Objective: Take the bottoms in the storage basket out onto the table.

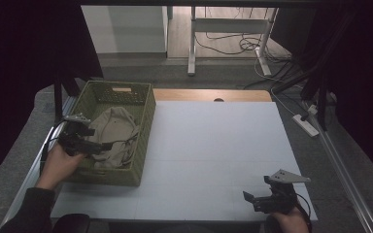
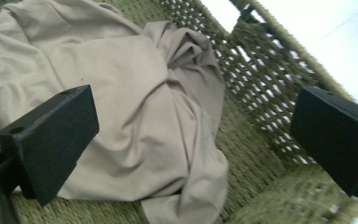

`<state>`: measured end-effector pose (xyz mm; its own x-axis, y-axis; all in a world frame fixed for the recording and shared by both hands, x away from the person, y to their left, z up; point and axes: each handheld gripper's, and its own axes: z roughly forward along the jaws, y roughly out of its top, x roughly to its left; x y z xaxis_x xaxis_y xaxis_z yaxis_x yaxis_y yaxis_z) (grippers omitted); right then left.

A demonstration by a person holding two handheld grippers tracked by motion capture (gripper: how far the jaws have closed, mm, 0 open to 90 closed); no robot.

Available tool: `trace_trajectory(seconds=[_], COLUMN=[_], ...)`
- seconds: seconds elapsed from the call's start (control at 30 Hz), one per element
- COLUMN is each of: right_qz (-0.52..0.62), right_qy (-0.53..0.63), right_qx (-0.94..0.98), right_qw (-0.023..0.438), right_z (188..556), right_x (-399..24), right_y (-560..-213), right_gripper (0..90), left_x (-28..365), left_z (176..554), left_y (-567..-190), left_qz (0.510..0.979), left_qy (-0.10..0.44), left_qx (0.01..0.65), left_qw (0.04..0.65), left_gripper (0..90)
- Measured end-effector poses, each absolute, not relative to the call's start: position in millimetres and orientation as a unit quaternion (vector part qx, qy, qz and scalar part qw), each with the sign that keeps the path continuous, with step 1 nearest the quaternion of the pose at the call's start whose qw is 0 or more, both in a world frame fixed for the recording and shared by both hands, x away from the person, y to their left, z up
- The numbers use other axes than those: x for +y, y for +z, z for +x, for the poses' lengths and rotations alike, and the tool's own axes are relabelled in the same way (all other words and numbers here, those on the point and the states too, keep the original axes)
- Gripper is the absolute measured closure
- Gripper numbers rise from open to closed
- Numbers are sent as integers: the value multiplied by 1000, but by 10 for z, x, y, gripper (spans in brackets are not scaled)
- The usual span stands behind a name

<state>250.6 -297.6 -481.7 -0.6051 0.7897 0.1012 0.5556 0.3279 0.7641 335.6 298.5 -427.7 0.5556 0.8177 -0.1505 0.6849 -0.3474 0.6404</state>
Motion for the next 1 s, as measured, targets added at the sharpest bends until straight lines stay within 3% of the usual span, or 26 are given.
trace_trajectory(seconds=[1.0], right_qz=[418], right_qy=[398], right_qx=[805], right_qw=[141], right_z=[2515], right_x=[-2972], right_y=[-4820], right_gripper=[8], left_x=[3053], left_z=[4110], left_y=[-4561], left_qz=[816], left_qy=[85], left_qx=[501], left_qw=[275], left_gripper=[0])
